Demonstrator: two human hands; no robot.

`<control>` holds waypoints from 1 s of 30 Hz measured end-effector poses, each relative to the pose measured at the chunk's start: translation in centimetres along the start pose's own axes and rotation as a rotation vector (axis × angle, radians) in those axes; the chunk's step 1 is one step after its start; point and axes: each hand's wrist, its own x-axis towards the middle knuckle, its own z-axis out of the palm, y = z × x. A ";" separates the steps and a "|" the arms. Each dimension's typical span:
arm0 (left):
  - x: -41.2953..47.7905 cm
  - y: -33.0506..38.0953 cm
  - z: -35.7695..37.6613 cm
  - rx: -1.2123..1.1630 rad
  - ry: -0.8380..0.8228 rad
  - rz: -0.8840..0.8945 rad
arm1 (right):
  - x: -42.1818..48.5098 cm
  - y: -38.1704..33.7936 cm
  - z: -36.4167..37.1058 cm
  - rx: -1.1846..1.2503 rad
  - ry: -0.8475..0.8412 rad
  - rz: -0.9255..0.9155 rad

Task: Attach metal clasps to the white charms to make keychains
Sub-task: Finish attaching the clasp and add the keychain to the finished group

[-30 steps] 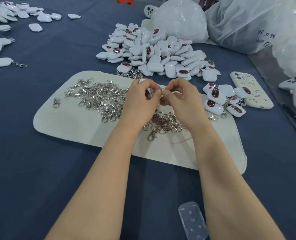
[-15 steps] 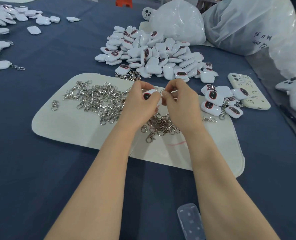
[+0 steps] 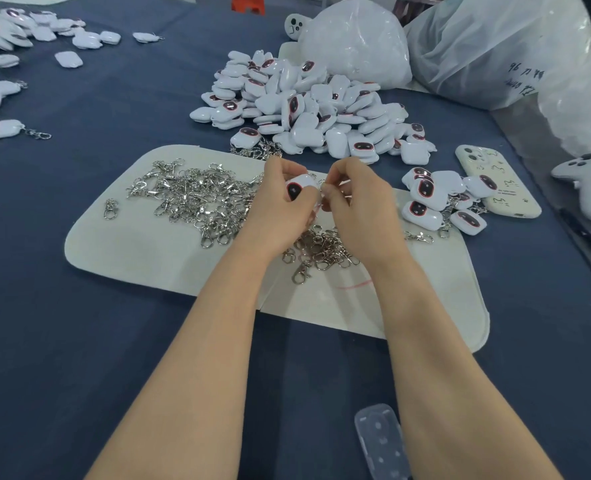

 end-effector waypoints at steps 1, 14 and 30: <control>0.0 -0.1 0.0 0.004 -0.006 -0.004 | 0.0 -0.1 0.1 0.005 -0.006 -0.010; 0.1 0.2 0.3 -0.079 0.041 0.050 | -0.1 0.1 0.2 0.024 0.066 0.029; 0.0 0.1 0.0 -0.053 0.030 0.032 | -0.2 0.2 0.3 0.076 0.059 0.047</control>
